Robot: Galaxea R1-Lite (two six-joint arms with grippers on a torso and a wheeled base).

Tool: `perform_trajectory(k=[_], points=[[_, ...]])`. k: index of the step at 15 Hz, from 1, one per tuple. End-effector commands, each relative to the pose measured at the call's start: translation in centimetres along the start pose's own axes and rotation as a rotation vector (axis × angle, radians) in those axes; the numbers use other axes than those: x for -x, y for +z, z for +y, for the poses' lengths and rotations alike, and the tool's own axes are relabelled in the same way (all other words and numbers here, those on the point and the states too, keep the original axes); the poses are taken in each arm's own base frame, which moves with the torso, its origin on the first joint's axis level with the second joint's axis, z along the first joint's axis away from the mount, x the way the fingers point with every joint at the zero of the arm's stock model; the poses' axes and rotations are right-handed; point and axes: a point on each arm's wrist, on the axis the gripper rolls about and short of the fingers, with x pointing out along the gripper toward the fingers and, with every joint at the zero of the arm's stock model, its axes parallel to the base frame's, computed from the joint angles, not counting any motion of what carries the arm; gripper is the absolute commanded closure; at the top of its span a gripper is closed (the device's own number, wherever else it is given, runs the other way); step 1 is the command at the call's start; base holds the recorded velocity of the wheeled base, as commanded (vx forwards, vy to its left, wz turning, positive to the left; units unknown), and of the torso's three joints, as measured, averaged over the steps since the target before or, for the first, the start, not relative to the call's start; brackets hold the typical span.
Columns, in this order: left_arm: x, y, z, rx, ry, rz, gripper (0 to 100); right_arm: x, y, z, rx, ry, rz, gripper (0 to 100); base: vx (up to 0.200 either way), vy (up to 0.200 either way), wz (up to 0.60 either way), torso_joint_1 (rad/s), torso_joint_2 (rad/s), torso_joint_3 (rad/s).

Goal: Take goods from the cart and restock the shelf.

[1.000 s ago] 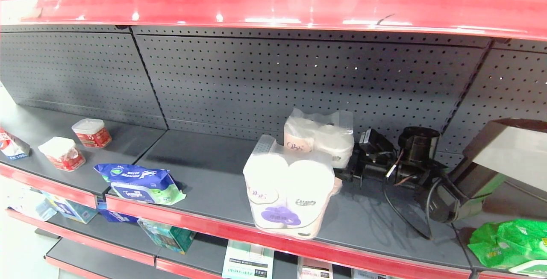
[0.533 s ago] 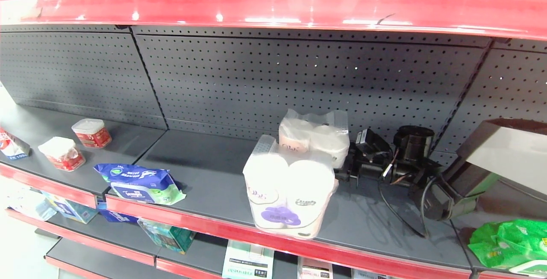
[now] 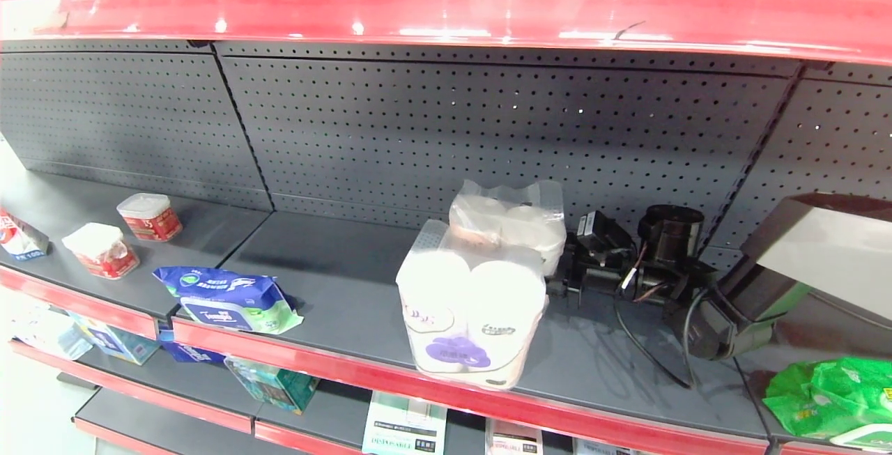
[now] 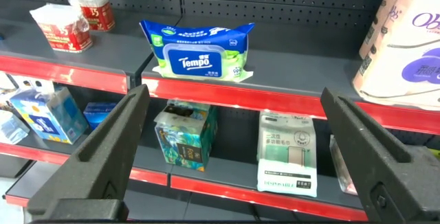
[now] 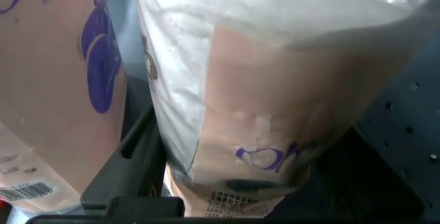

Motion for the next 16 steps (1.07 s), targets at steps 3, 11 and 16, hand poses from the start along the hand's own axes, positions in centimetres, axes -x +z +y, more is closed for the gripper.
perform_trajectory(k=[3, 11, 16], points=[[0.0, 0.0, 0.0, 0.0, 0.0, -0.001, 0, -0.44, 0.44, 0.09, 0.01, 0.004, -0.011, 100, 0.0, 0.0, 0.0, 0.0, 0.0, 0.0], [0.0, 0.0, 0.0, 0.0, 0.0, -0.001, 0, -0.26, 0.21, 0.23, -0.007, 0.005, -0.002, 100, 0.0, 0.0, 0.0, 0.0, 0.0, 0.0], [0.0, 0.0, 0.0, 0.0, 0.0, -0.001, 0, -0.23, 0.15, 0.3, -0.002, 0.007, 0.001, 100, 0.0, 0.0, 0.0, 0.0, 0.0, 0.0]])
